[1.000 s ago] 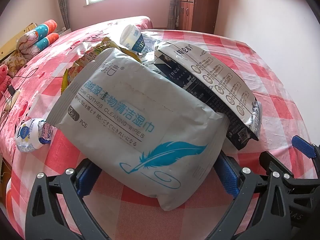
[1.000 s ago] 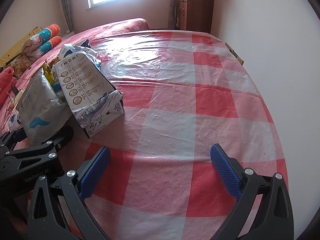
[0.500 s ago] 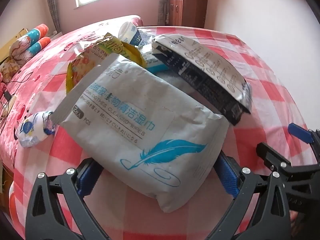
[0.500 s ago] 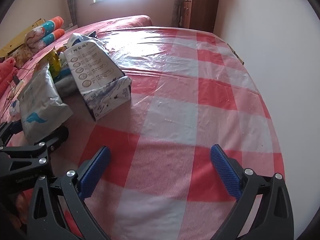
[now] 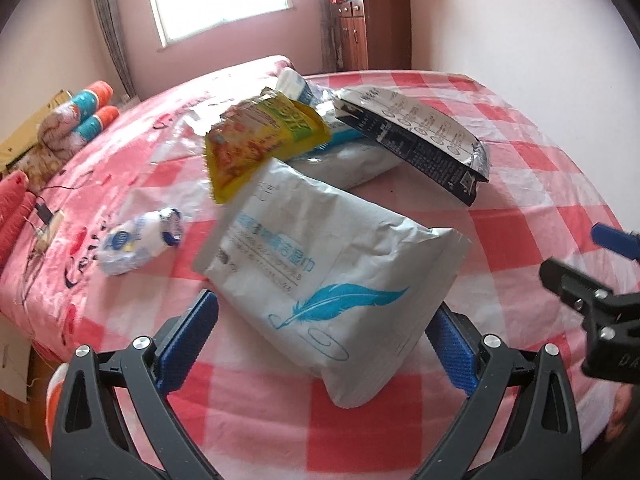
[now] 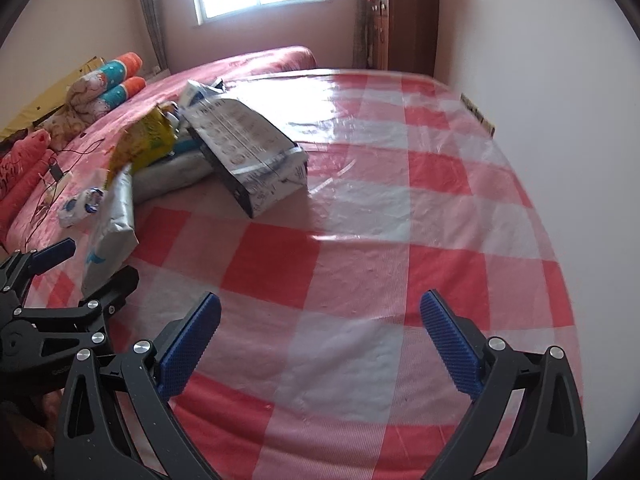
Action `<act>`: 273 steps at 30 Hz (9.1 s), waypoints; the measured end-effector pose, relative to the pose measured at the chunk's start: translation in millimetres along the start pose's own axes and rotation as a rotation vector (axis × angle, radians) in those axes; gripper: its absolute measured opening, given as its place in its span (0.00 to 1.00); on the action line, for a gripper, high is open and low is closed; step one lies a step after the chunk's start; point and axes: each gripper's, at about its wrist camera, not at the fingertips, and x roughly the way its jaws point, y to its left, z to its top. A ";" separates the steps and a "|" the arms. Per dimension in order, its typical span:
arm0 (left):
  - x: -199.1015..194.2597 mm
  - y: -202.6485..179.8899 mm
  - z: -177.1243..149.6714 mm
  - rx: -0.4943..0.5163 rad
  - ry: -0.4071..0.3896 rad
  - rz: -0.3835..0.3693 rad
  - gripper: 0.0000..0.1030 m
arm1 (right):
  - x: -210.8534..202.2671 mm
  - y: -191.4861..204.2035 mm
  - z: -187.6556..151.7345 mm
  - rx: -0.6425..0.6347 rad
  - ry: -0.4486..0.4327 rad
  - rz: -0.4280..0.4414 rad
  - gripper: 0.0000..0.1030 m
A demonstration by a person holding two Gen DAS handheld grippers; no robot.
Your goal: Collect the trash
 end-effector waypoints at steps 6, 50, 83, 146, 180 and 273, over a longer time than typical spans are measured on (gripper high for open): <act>-15.8 13.7 -3.6 -0.017 -0.022 0.007 0.96 | -20.6 14.2 -0.4 -0.011 -0.053 -0.004 0.96; -95.4 79.0 -21.5 -0.145 -0.145 0.079 0.96 | -107.7 88.5 -29.0 -0.159 -0.285 -0.006 0.96; -63.1 67.8 -28.7 -0.170 -0.029 0.014 0.96 | -73.2 55.0 -33.7 -0.085 -0.175 0.025 0.96; 42.7 106.5 33.0 -0.177 0.143 -0.310 0.96 | 14.9 123.5 -10.7 -0.078 0.115 0.351 0.96; 91.1 163.2 60.8 -0.124 0.122 -0.038 0.64 | 54.1 193.1 27.3 -0.176 0.096 0.407 0.96; -77.9 267.6 -136.9 -0.559 0.068 0.102 0.60 | -42.7 306.5 -7.8 -0.475 0.082 0.675 0.73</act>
